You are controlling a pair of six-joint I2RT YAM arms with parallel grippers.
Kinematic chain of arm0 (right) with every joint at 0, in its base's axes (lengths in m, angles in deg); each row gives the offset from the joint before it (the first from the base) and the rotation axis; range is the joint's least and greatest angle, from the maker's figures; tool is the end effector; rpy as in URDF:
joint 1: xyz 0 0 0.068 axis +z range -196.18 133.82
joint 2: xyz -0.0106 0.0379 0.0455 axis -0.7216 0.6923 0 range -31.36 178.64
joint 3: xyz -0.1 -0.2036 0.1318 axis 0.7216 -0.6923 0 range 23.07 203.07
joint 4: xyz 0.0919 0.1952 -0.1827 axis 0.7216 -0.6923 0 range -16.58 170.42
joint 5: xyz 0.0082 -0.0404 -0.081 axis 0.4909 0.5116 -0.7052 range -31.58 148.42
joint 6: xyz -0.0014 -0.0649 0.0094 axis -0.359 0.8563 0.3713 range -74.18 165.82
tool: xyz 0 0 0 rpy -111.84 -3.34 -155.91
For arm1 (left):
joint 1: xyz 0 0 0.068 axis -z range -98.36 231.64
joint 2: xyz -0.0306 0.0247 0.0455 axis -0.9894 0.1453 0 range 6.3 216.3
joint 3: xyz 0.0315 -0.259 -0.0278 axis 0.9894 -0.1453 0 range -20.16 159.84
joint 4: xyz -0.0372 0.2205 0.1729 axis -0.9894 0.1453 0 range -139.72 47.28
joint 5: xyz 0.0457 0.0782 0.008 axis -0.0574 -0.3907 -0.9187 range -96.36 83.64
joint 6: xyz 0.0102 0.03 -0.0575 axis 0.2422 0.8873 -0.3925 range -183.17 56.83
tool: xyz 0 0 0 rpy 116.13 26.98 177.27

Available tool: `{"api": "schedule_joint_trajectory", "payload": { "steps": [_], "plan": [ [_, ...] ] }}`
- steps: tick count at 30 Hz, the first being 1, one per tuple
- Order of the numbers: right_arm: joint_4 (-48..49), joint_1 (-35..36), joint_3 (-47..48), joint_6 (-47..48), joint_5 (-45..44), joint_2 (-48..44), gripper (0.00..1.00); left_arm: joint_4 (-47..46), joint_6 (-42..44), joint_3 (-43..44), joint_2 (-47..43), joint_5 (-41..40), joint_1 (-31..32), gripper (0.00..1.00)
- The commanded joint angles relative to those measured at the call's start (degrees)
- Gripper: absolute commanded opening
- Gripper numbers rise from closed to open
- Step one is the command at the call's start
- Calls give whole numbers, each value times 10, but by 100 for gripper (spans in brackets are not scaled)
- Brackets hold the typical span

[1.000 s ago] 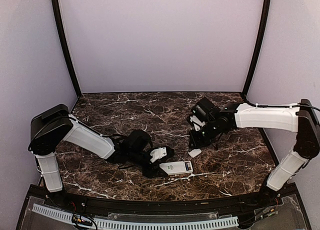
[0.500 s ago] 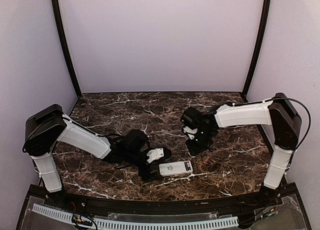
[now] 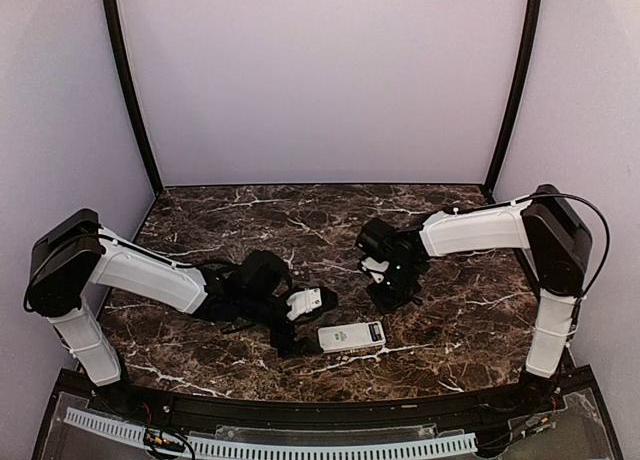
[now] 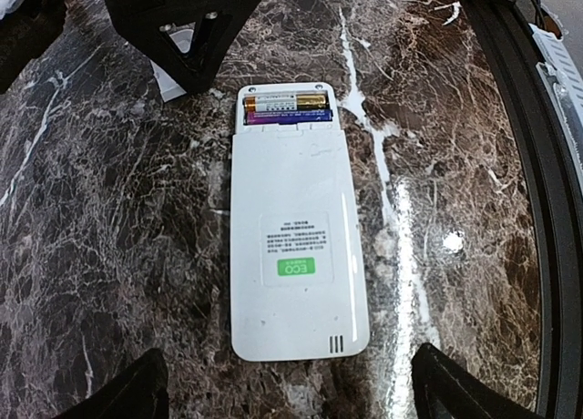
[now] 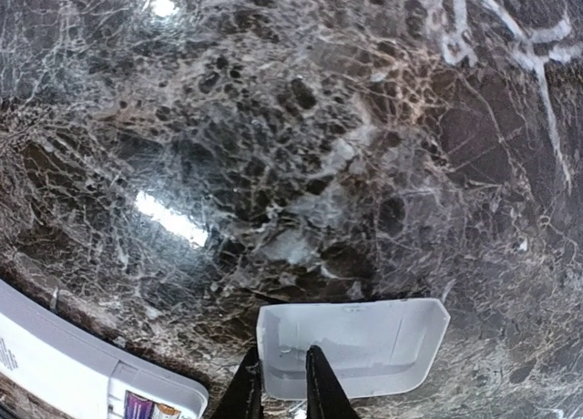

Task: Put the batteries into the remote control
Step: Pick up the battery cover at the center of the board.

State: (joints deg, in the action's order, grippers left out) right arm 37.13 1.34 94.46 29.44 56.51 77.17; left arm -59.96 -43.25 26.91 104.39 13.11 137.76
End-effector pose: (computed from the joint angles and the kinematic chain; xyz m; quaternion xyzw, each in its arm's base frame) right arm 0.2517 0.2725 0.1161 -0.2661 0.9602 0.0301 0.0796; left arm 0.1884 -0.3113 0.1138 0.6074 0.6625 -0.2736 0.3424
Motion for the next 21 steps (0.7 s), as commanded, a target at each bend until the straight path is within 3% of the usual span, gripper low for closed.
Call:
{"api": "schedule_joint_trajectory", "payload": {
  "steps": [1, 5, 10, 18, 21],
  "plan": [
    [-4, 4, 4, -3, -1, 17, 13, 18, 11, -7, -32, -6, 0, 92],
    [-3, 4, 1, -3, -2, 16, 0, 11, 14, -12, -44, -10, 0, 92],
    [-6, 4, 5, 12, 16, 3, 0, 4, 20, -21, -69, -22, 0, 91],
    [-56, 4, 43, 106, 147, -76, 0, 43, 57, -13, -150, -9, 0, 89],
    [-73, 4, 47, 158, 245, -121, 0, 68, 93, -1, -204, 11, 0, 87]
  ]
}}
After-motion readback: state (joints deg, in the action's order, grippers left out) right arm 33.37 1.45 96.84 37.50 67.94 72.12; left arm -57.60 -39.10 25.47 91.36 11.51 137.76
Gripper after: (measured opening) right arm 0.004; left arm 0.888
